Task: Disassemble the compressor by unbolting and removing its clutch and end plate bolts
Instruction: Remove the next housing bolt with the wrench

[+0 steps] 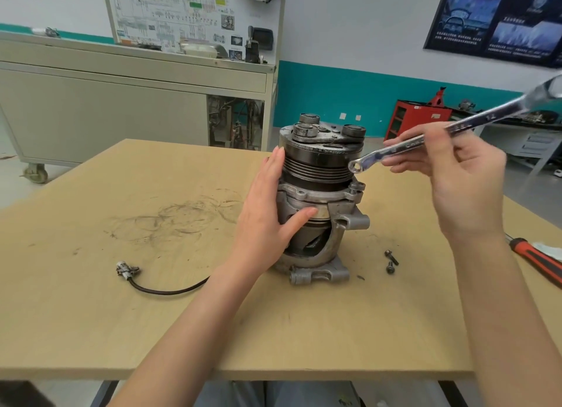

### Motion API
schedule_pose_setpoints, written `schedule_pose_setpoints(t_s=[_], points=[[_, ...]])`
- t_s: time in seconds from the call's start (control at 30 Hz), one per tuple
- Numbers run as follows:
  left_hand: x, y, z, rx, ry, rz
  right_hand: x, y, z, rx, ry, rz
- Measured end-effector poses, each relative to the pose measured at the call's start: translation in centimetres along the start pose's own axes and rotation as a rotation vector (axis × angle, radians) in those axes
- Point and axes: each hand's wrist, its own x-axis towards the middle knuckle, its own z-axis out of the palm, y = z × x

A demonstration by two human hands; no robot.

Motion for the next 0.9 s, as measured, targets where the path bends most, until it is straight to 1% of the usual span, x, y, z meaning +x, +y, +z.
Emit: schedule_pose_setpoints(t_s=[0.13,0.17,0.2,0.3,0.47,0.6,0.73,0.9], points=[[-0.1,0.0,0.0,-0.002,0.000,0.017,-1.5,-1.8,1.2,-0.656,-0.150,-0.519],[-0.1,0.0,0.0,0.001,0.000,0.023,-1.9,-1.8,1.4,-0.758,-0.176,-0.593],[-0.1,0.0,0.0,0.004,0.000,0.025,-2.2,-1.8,1.5,-0.808,-0.197,-0.629],[-0.1,-0.1,0.0,0.016,0.011,0.045,-3.0,-1.7,2.0,-0.795,-0.215,-0.656],[0.1,-0.7,0.4,-0.014,0.020,0.052,-3.8,-1.5,3.4,-0.935,-0.129,-0.745],[0.3,-1.7,0.9,-0.059,0.062,0.090,-4.9,-0.5,4.0,-1.009,-0.064,-0.853],[0.3,-1.8,0.9,-0.027,0.080,0.102,-5.0,0.2,3.7,-0.980,-0.040,-0.904],[0.1,-1.3,0.7,-0.022,0.059,0.079,-5.2,0.5,3.6,-0.952,-0.027,-0.920]])
